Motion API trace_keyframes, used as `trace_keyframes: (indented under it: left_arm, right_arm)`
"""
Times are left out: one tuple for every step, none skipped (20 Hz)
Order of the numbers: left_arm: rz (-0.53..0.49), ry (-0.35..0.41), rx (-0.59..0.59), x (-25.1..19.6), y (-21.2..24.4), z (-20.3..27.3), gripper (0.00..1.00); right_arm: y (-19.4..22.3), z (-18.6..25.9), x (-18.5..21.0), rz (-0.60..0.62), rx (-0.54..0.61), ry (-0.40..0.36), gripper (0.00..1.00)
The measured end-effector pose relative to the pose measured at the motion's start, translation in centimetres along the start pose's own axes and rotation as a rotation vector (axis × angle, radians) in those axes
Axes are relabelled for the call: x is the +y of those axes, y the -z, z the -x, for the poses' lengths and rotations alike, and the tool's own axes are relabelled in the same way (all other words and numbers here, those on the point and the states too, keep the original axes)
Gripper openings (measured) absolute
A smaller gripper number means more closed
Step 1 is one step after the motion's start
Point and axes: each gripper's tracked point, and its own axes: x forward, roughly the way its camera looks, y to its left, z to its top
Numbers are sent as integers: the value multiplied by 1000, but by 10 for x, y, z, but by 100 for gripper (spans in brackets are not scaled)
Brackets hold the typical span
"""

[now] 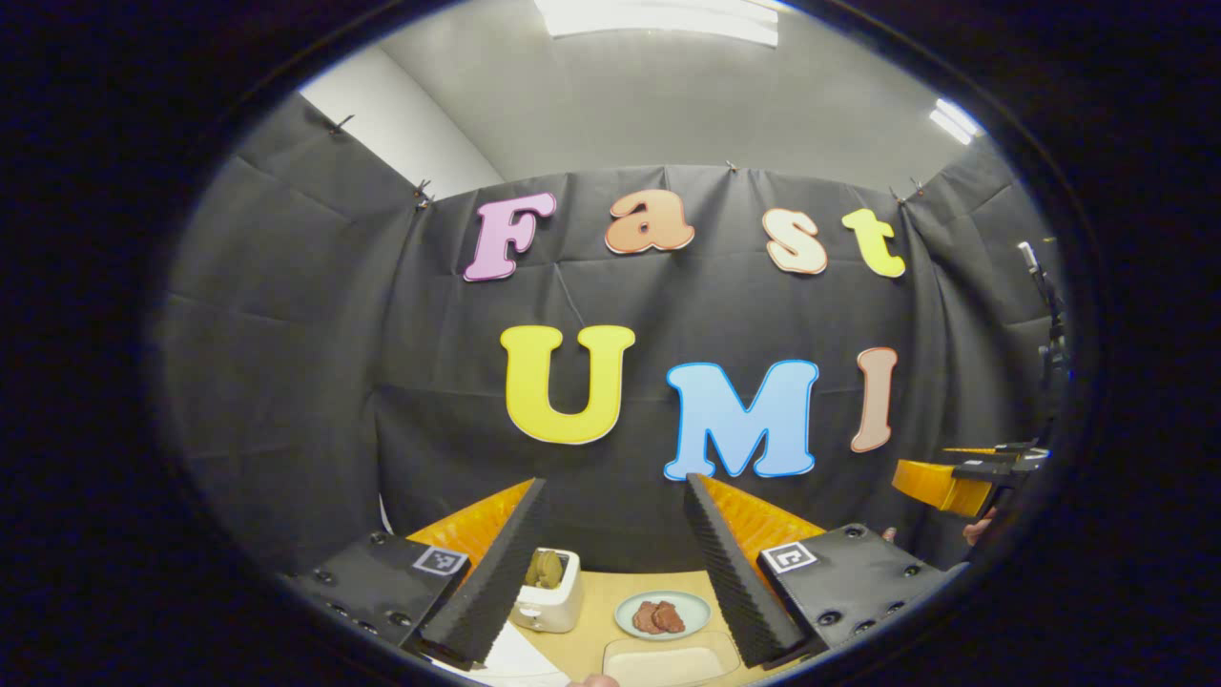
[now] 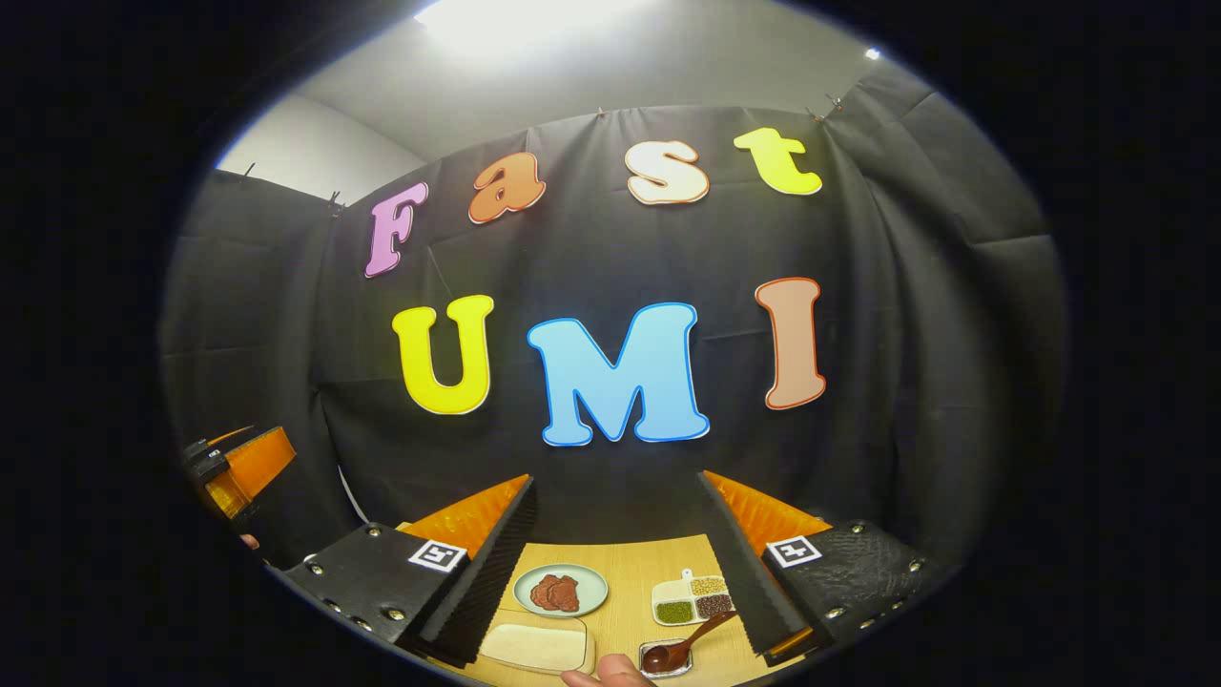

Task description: Close the left gripper, press the button to open the rice cooker; take a wooden spoon from the chopstick holder with the right hand, scoop a spoonful of rice and pour it into the rice cooker, then put the wooden spoon back into the chopstick holder.

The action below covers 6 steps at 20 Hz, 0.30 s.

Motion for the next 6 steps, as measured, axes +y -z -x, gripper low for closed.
trace_keyframes:
  left_arm:
    - [2, 6, -3, -5, -2, -1, 93]
    - [-1, 10, -2, -9, -3, -1, 93]
    - [-7, 13, 5, -11, -1, -3, 93]
    - [-10, 16, 13, -12, 0, -3, 93]
    - [-11, 19, 15, -14, 0, -4, 93]
    - [-12, 20, 15, -16, -2, -5, 93]
  right_arm:
    - [-3, -1, -3, -3, -3, 3, 99]
    - [-5, -2, -7, -6, -5, 5, 99]
    - [-6, -3, -9, -12, -5, 5, 99]
    - [-7, -3, -11, -18, -4, 6, 99]
    - [-7, -4, -13, -23, -3, 5, 99]
    - [-9, -4, -14, -27, -5, 5, 99]
